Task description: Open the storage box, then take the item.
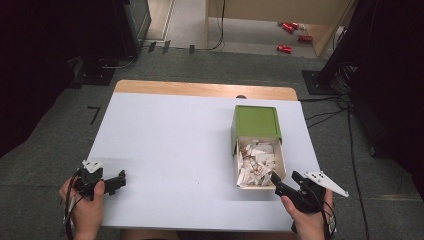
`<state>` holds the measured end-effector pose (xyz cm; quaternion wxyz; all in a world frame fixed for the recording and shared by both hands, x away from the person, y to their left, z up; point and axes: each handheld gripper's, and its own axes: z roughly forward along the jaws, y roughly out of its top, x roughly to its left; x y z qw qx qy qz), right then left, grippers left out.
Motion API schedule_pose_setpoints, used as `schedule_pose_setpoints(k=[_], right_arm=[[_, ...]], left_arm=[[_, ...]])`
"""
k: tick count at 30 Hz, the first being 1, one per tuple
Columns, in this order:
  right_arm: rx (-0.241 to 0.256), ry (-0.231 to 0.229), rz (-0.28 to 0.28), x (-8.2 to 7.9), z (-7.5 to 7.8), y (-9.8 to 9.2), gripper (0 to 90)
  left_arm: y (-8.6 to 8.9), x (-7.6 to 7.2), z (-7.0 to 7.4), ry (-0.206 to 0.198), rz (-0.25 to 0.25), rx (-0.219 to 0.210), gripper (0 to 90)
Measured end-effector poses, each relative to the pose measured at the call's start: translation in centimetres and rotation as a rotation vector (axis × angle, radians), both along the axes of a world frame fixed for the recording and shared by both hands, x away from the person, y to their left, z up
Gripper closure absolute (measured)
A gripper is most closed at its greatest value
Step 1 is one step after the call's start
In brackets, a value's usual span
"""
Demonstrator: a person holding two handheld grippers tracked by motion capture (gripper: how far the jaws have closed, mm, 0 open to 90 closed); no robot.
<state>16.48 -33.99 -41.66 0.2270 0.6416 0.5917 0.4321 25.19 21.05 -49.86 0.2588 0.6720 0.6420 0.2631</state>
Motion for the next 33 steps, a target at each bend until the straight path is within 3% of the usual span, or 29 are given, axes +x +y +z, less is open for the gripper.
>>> schedule_pose_setpoints(k=[3, 10, 15, 23, 28, 33], right_arm=[[-0.009, 0.004, 0.000, 0.1, 0.3, 0.1, 21.4], [-0.004, -0.038, -0.001, 0.1, 1.9, 0.5, 20.8], [-0.010, -0.055, 0.007, 0.2, 2.4, 1.0, 24.7], [-0.003, -0.075, 0.031, 0.4, 2.5, 2.4, 41.7], [-0.001, -0.055, 0.031, 0.8, 1.6, 2.8, 54.3], [0.012, -0.054, 0.034, 1.1, 0.7, 3.0, 59.4]], left_arm=[[0.0, 0.0, 0.0, 0.000, 0.000, 0.000, 0.0], [0.0, 0.0, 0.0, 0.000, 0.000, 0.000, 0.0], [0.0, 0.0, 0.0, 0.001, 0.000, 0.001, 0.0], [0.0, 0.0, 0.0, 0.001, 0.000, 0.001, 0.0], [0.0, 0.0, 0.0, 0.000, 0.000, 0.000, 0.0], [0.0, 0.0, 0.0, 0.000, 0.000, 0.000, 0.0]])
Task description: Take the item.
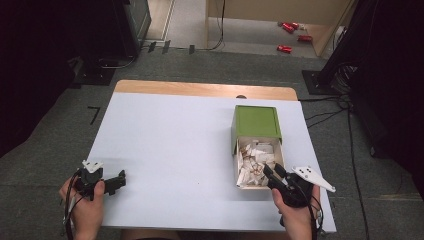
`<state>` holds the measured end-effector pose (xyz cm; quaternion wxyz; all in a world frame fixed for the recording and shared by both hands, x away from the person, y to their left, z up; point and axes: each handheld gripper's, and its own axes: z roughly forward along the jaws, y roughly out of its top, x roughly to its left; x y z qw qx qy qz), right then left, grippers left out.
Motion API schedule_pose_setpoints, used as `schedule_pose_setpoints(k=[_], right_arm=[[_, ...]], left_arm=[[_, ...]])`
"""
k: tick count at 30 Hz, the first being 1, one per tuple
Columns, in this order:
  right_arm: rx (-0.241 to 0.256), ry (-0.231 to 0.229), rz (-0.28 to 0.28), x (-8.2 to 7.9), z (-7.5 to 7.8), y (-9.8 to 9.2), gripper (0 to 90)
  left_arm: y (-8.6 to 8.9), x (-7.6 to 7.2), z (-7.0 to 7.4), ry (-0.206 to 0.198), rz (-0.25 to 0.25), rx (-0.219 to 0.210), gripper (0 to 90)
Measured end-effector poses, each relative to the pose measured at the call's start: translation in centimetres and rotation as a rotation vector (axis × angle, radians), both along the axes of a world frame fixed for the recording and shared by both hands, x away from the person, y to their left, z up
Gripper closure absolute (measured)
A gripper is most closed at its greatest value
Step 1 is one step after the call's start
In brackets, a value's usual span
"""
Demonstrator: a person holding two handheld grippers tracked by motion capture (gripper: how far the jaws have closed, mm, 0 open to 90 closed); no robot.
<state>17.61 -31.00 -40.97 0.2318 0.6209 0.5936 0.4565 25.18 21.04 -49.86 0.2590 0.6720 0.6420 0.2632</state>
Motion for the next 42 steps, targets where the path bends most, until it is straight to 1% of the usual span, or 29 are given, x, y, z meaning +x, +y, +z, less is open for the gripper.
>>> schedule_pose_setpoints(k=[2, 3, 4, 5, 7, 9, 12, 16, 19, 22, 23, 24, 25, 27, 30, 32, 35, 39, 40, 41, 42], right_arm=[[0.001, 0.006, 0.000, 0.2, -0.4, 0.2, 59.6], [-0.009, 0.008, -0.003, 0.3, -0.5, 0.3, 59.5], [-0.009, 0.008, -0.003, 0.3, -0.5, 0.3, 59.5], [-0.029, 0.016, -0.007, 0.4, -0.9, 0.7, 57.2], [-0.058, 0.010, -0.023, 0.4, -1.1, 1.0, 53.1], [-0.068, 0.014, -0.034, 0.5, -1.4, 1.1, 52.9], [-0.074, 0.021, -0.030, 0.6, -1.7, 1.2, 52.4], [-0.097, 0.039, -0.037, 0.8, -2.2, 1.6, 50.6], [-0.098, 0.041, -0.032, 0.9, -2.5, 1.8, 49.6], [-0.108, 0.054, -0.032, 0.9, -2.8, 2.1, 47.9], [-0.123, 0.063, -0.027, 1.0, -3.1, 2.4, 45.0], [-0.123, 0.063, -0.027, 1.0, -3.1, 2.4, 45.0], [-0.141, 0.071, -0.033, 1.1, -3.4, 2.6, 43.1], [-0.154, 0.085, -0.045, 1.2, -3.6, 2.8, 42.8], [-0.168, 0.086, -0.049, 1.2, -4.0, 2.9, 43.8], [-0.183, 0.082, -0.054, 1.2, -4.2, 3.2, 46.1], [-0.184, 0.081, -0.055, 1.1, -4.3, 3.2, 49.0], [-0.168, 0.078, -0.057, 0.9, -4.4, 3.3, 56.0], [-0.168, 0.078, -0.057, 0.9, -4.4, 3.3, 56.0], [-0.154, 0.078, -0.049, 0.9, -4.4, 3.2, 59.2], [-0.148, 0.080, -0.044, 0.9, -4.4, 3.1, 60.2]], left_arm=[[0.0, 0.0, 0.0, 0.000, 0.000, 0.000, 0.0], [0.0, 0.0, 0.0, 0.000, 0.000, 0.000, 0.0], [0.0, 0.0, 0.0, 0.000, 0.000, 0.000, 0.0], [0.0, 0.0, 0.0, 0.000, 0.000, 0.000, 0.0], [0.0, 0.0, 0.0, 0.000, 0.000, 0.000, 0.0], [0.0, 0.0, 0.0, 0.000, 0.000, 0.000, 0.0], [0.0, 0.0, 0.0, 0.000, 0.000, 0.000, 0.0], [0.0, 0.0, 0.0, 0.000, 0.000, 0.000, 0.0], [0.0, 0.0, 0.0, 0.000, 0.000, 0.000, 0.0], [0.0, 0.0, 0.0, 0.000, 0.000, 0.000, 0.0], [0.0, 0.0, 0.0, 0.000, 0.001, 0.000, 0.0], [0.0, 0.0, 0.0, 0.000, 0.001, 0.000, 0.0], [0.0, 0.0, 0.0, 0.000, 0.000, 0.000, 0.0], [0.0, 0.0, 0.0, 0.000, 0.000, 0.000, 0.0], [0.0, 0.0, 0.0, -0.001, 0.001, 0.000, 0.0], [0.0, 0.0, 0.0, 0.000, 0.000, 0.001, 0.0], [0.0, 0.0, 0.0, 0.000, 0.000, 0.001, 0.0], [0.0, 0.0, 0.0, 0.000, 0.000, 0.000, 0.0], [0.0, 0.0, 0.0, 0.000, 0.000, 0.000, 0.0], [0.0, 0.0, 0.0, 0.000, 0.000, 0.001, 0.0], [0.0, 0.0, 0.0, 0.000, 0.000, 0.000, 0.0]])
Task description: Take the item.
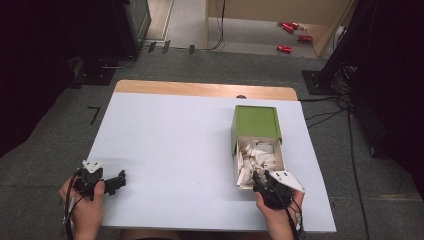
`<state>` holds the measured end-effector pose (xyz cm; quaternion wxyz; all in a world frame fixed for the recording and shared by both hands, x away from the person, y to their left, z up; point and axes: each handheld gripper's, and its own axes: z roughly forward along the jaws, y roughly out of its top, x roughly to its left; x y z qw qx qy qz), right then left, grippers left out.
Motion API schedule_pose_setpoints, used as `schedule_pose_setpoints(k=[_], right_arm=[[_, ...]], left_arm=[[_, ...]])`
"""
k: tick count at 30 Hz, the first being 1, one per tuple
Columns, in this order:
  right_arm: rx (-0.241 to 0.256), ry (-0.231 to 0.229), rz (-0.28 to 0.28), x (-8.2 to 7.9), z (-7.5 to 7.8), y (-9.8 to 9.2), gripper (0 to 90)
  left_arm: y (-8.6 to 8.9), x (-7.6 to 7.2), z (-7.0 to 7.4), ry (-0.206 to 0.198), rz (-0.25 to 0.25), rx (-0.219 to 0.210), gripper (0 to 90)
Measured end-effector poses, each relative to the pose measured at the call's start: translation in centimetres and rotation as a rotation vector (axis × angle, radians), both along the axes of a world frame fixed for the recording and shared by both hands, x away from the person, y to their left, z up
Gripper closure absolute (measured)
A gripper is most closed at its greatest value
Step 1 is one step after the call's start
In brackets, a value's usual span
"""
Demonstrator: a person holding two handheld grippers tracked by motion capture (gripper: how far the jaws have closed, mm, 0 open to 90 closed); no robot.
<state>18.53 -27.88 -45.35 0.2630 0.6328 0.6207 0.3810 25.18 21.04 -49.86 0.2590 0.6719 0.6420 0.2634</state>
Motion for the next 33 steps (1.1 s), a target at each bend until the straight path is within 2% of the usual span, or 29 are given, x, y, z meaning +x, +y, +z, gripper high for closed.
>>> schedule_pose_setpoints(k=[7, 13, 16, 20, 26, 27, 33], right_arm=[[0.029, 0.003, 0.040, 0.3, 0.1, -0.2, 68.7], [0.034, -0.028, 0.032, 0.3, 0.6, -0.4, 73.6], [0.031, -0.038, 0.033, 0.3, 0.8, -0.5, 73.7], [0.049, -0.054, 0.030, 0.2, 1.2, -0.6, 72.1], [0.037, -0.045, 0.039, 0.3, 1.1, -0.4, 71.4], [0.036, -0.047, 0.045, 0.3, 1.2, -0.3, 67.7], [0.036, -0.062, 0.047, 0.1, 1.9, -0.4, 67.5]], left_arm=[[0.0, 0.0, 0.0, 0.001, -0.001, 0.001, 0.0], [0.0, 0.0, 0.0, 0.000, -0.001, 0.001, 0.0], [0.0, 0.0, 0.0, 0.000, 0.000, 0.000, 0.0], [0.0, 0.0, 0.0, 0.000, 0.000, 0.001, 0.0], [0.0, 0.0, 0.0, 0.000, 0.000, 0.000, 0.0], [0.0, 0.0, 0.0, 0.000, 0.000, 0.000, 0.0], [0.0, 0.0, 0.0, 0.000, 0.000, 0.000, 0.0]])
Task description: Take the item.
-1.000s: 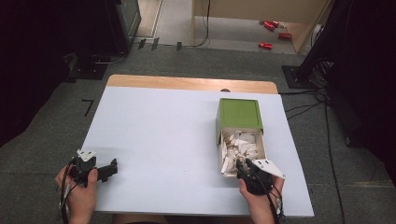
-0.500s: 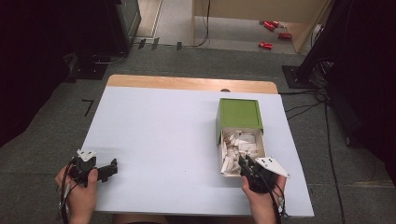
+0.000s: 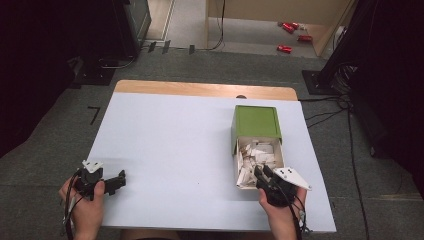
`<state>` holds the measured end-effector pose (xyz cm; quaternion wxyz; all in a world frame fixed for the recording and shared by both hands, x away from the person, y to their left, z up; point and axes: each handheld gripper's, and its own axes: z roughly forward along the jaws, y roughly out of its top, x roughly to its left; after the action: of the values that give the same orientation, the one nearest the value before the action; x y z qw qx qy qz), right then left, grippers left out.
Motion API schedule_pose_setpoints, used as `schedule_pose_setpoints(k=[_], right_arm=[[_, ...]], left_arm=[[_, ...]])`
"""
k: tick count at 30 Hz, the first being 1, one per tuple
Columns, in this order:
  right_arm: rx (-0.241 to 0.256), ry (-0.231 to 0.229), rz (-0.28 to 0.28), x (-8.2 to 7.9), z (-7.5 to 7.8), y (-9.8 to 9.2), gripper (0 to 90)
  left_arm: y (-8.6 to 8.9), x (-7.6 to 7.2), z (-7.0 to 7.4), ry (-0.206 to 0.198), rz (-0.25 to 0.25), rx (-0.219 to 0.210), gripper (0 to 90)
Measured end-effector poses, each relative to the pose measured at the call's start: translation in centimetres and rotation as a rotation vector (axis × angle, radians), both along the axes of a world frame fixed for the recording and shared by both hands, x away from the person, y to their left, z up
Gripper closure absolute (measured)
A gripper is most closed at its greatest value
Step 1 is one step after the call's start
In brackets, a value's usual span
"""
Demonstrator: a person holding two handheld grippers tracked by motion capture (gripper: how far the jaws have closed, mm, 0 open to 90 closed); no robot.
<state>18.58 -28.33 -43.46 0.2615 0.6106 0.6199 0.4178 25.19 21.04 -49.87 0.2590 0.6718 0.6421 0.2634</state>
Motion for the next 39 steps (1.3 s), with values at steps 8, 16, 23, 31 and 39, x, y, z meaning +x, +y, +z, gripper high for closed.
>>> schedule_pose_setpoints(k=[8, 16, 23, 31, 39], right_arm=[[-0.005, -0.007, -0.016, 0.5, 0.2, 0.3, 60.5], [-0.072, 0.018, -0.044, 1.6, -0.1, 0.9, 64.9], [-0.151, 0.035, -0.045, 1.6, -0.5, 1.2, 78.8], [-0.072, 0.013, -0.015, 1.3, 0.0, 0.3, 86.3], [-0.017, -0.059, 0.000, 0.5, 1.8, -0.3, 86.9]], left_arm=[[0.0, 0.0, 0.0, 0.001, -0.001, 0.001, 0.0], [0.0, 0.0, 0.0, 0.000, -0.001, 0.001, 0.0], [0.0, 0.0, 0.0, 0.000, 0.000, 0.001, 0.0], [0.0, 0.0, 0.0, 0.001, 0.000, 0.001, 0.0], [0.0, 0.0, 0.0, 0.001, -0.001, 0.002, 0.0]])
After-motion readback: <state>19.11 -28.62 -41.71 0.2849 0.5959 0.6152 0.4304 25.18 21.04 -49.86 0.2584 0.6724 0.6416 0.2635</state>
